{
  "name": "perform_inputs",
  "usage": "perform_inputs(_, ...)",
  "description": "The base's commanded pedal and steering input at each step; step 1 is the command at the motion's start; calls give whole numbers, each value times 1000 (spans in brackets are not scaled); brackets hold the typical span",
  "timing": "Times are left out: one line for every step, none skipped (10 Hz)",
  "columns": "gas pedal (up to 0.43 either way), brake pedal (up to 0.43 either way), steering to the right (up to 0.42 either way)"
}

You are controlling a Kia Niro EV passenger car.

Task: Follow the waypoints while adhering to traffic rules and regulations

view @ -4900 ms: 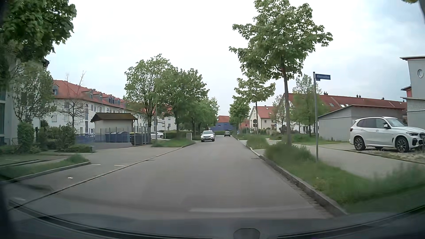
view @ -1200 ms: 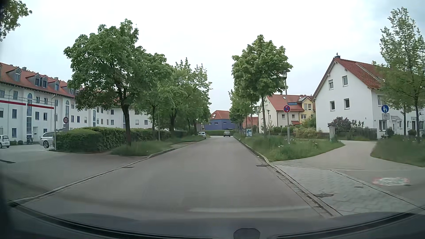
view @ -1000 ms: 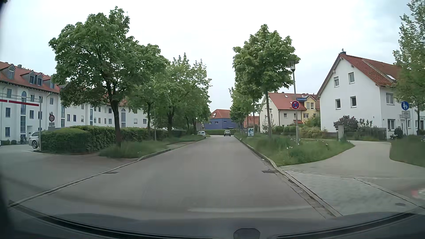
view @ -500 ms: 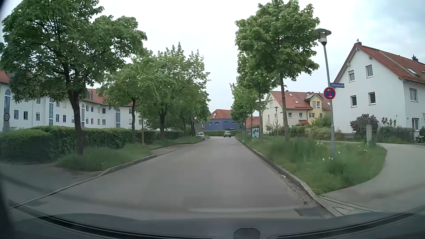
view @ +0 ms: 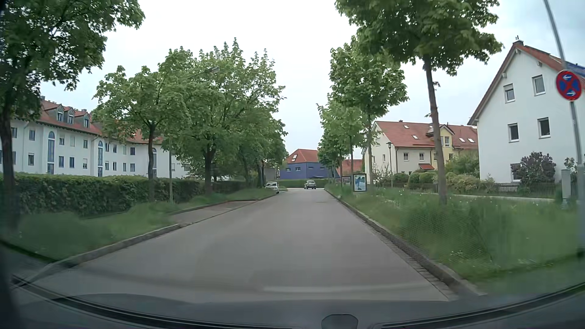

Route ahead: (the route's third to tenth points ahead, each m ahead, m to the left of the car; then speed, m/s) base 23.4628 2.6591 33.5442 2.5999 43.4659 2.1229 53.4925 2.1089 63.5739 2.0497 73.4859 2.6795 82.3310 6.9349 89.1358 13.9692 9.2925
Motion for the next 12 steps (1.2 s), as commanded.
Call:
perform_inputs(87,0,-2)
perform_inputs(87,0,-2)
perform_inputs(87,0,-3)
perform_inputs(79,0,-1)
perform_inputs(79,0,0)
perform_inputs(79,0,0)
perform_inputs(79,0,0)
perform_inputs(67,0,0)
perform_inputs(67,0,0)
perform_inputs(59,0,0)
perform_inputs(59,0,0)
perform_inputs(59,0,0)
